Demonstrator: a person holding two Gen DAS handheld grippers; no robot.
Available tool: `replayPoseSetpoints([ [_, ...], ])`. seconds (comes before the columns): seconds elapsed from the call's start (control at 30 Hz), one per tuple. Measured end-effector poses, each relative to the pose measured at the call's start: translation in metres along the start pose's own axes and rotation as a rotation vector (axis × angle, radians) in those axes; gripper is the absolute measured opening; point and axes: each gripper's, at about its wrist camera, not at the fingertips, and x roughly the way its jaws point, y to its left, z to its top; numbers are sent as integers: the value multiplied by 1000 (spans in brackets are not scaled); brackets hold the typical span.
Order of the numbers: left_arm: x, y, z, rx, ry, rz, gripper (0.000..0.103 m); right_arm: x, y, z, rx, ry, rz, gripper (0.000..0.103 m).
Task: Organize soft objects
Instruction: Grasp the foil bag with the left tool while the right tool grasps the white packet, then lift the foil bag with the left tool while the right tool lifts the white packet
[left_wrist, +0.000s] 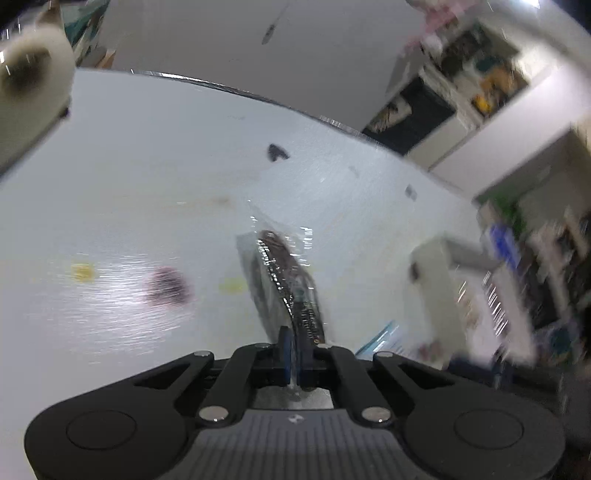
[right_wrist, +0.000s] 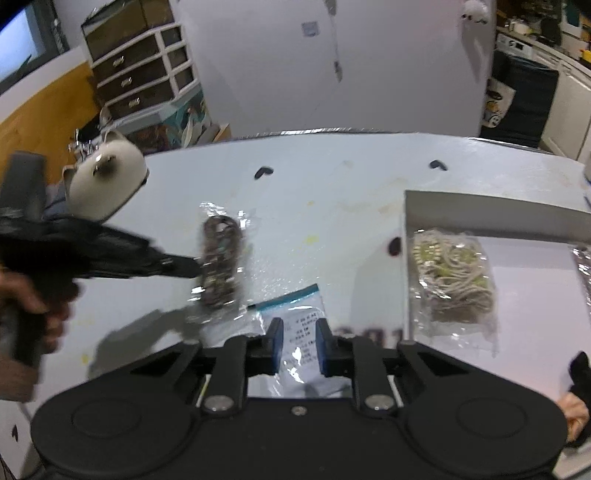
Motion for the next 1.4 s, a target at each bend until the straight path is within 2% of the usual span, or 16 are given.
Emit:
replayPoseSetpoints([
  [0.1,-15,4,-6,130,2,150,6,15,7,2,-34,25,13,19],
  [0.17,-23,6,-7,151,-24,221,25,27,12,2,-67,45,17,19],
  [0.23,-32,6,-6,123,-63,215,28,38,16,0,-100,68,13,19],
  [0.37,-36,-8,-6,85,-130,130,28,57,20,-8,-138,122,-21,20],
  [0.43,-27,-17,-6,79,-123,121,28,57,23,-14,-153,109,-22,20],
  [0.6,0,-31,-10,102,-85,180,26,56,32,-25,-162,124,-10,20],
  [0.73,13,-30,-18,114,-63,196,27,51,33,-30,-128,153,23,19],
  [0.83,15,-29,-22,128,-69,199,27,40,28,-27,-98,120,33,20],
  [0.97,18,-36,-26,193,-67,215,27,39,17,-16,-94,78,-19,22],
  [1.03,18,-37,-27,215,-56,208,27,47,9,-11,-82,85,-45,22],
  [1.1,15,-37,-30,236,-43,196,27,57,5,-7,-77,105,-73,27],
  [1.23,9,-39,-38,288,-15,171,28,59,17,-10,-132,118,-82,30],
  [1.27,6,-39,-39,277,-12,156,32,57,20,-13,-142,122,-83,30],
  [1.33,-1,-37,-40,237,-25,119,47,53,25,-19,-141,136,-71,30],
  [1.4,-9,-35,-39,194,-56,83,66,48,29,-25,-133,154,-45,30],
])
